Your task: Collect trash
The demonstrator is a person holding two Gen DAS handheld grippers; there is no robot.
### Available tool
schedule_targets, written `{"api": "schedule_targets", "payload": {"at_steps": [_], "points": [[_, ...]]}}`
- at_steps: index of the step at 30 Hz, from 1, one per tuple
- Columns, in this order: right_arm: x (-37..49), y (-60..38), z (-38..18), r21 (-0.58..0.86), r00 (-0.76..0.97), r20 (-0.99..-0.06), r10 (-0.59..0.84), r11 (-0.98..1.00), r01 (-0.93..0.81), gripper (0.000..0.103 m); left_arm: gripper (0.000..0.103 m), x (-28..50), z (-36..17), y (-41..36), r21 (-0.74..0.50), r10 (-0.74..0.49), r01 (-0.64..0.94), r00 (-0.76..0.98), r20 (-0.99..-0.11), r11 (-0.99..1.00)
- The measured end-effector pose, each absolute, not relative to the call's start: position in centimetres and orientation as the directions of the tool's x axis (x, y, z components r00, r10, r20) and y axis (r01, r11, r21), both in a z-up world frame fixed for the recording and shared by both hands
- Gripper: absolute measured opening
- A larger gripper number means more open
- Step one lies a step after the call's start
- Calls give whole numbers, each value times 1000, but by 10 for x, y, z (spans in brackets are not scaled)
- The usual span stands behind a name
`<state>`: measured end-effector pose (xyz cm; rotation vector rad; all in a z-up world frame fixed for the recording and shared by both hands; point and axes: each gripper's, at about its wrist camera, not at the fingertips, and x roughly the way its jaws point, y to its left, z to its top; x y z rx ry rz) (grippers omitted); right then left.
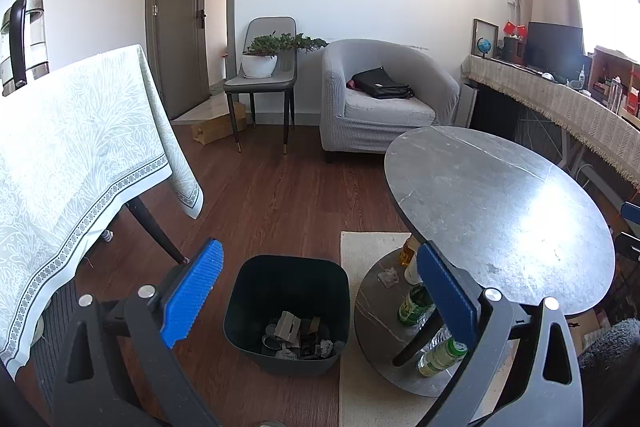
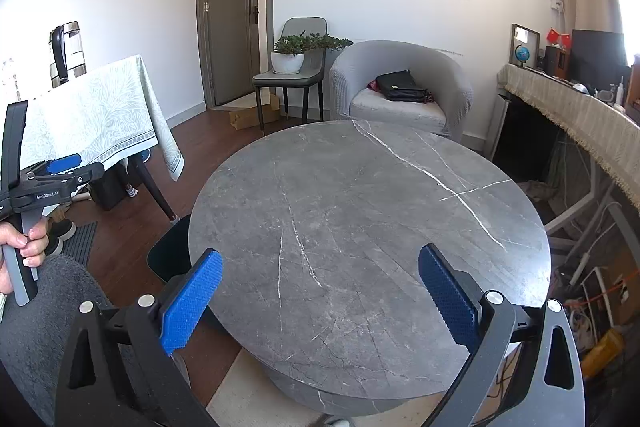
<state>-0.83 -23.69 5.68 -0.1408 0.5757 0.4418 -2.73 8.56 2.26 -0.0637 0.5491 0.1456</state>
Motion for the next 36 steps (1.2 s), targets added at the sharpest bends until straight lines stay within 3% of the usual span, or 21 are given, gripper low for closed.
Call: {"api": "schedule_targets", "payload": {"at_steps": [36], "points": [[-8,-240,59,25,746,-544,385,895,-445,99,99,-29,22,81,-31,112,-150,843,-525,988]]}}
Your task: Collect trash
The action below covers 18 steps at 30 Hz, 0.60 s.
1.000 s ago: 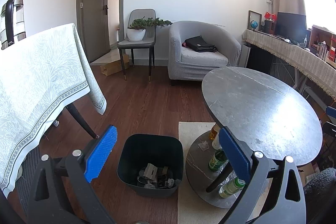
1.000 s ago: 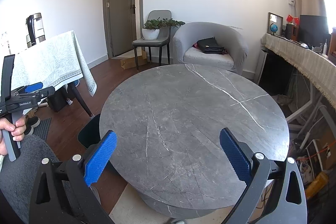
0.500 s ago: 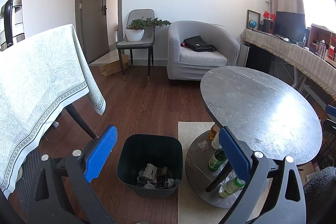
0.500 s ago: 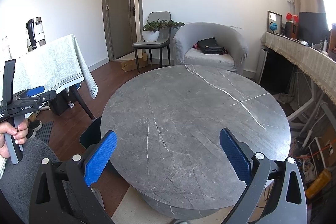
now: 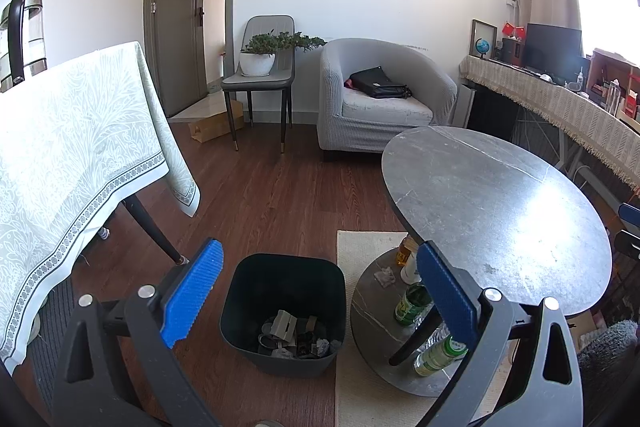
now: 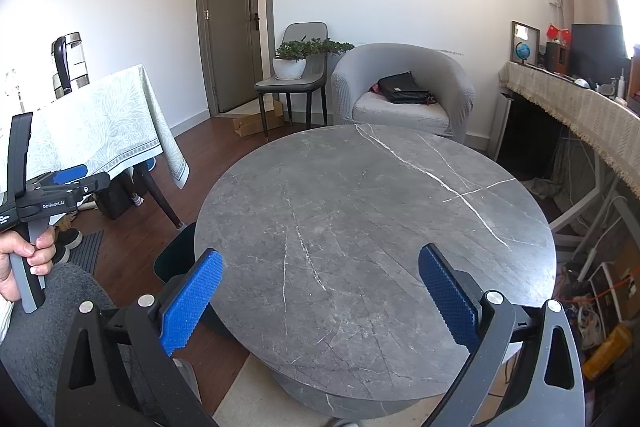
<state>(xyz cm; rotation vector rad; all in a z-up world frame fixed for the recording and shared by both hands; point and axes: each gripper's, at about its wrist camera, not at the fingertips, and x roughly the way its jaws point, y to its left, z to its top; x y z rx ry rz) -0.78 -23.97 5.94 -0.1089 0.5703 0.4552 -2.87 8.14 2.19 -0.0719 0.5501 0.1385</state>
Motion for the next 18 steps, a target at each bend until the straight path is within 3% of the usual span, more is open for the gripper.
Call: {"api": "schedule_targets", "payload": {"at_steps": [18], "points": [[-8,-239,59,25,746,-543,386,895,-445,99,99,-29,21,80,-32,111,-150,844,-525,988]]}}
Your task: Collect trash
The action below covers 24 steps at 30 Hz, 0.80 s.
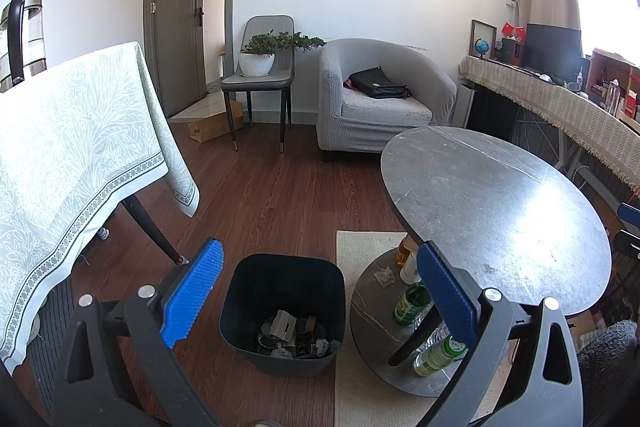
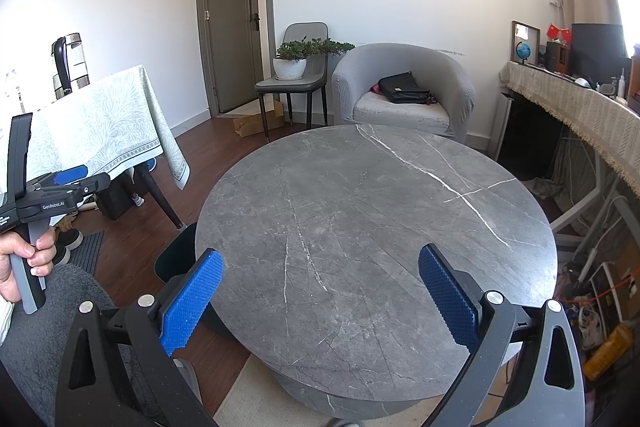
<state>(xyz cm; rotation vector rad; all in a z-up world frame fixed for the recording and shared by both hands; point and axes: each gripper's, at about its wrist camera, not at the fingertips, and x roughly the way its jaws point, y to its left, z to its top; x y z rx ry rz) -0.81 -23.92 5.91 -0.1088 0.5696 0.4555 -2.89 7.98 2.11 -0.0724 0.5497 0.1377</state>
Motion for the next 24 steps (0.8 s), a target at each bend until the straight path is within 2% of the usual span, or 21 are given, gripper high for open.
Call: {"api": "schedule_targets", "payload": {"at_steps": [24], "points": [[-9,-238,59,26,746,-543,386,896,-444,99,99,-28,21,79,-34,110,-150,843,-526,988]]}}
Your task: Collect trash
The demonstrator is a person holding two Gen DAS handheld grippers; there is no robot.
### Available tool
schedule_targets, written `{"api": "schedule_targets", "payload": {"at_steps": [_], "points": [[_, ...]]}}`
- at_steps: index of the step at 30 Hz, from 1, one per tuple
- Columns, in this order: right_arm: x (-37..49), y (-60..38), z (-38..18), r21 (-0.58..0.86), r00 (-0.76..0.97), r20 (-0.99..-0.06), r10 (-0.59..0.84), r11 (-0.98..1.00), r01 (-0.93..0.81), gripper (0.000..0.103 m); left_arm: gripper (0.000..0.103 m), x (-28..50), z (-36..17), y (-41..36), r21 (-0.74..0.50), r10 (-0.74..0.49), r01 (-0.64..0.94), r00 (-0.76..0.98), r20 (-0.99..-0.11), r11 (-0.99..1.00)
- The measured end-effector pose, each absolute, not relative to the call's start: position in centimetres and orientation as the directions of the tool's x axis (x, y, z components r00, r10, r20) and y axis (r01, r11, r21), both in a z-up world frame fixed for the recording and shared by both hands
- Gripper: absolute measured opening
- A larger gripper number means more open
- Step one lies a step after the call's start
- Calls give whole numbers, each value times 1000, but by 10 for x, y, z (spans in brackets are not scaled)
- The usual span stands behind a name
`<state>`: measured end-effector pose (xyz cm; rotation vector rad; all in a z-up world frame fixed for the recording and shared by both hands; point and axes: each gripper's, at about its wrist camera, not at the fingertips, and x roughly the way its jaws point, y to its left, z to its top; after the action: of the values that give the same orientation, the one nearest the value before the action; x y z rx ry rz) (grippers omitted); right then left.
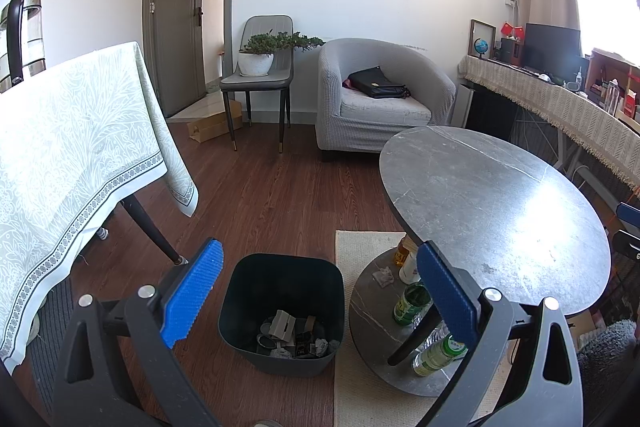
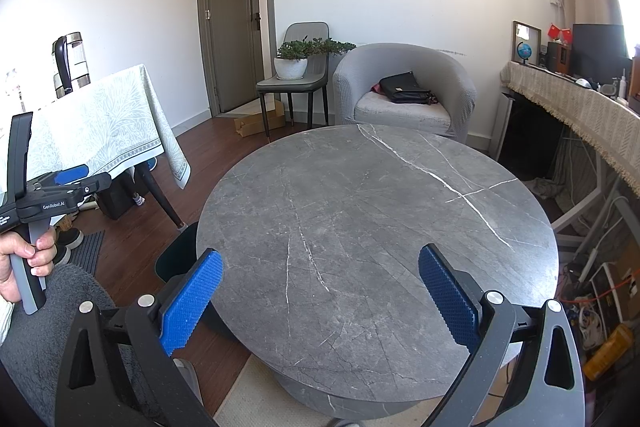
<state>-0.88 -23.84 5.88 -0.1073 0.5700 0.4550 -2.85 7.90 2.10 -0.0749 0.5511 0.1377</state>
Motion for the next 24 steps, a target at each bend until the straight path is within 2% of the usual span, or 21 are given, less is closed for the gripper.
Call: {"api": "schedule_targets", "payload": {"at_steps": [24], "points": [[-9,-237,59,24,745,-544,385,895,-445,99,99,-29,20,75,-36,102,-143,841,-531,989]]}}
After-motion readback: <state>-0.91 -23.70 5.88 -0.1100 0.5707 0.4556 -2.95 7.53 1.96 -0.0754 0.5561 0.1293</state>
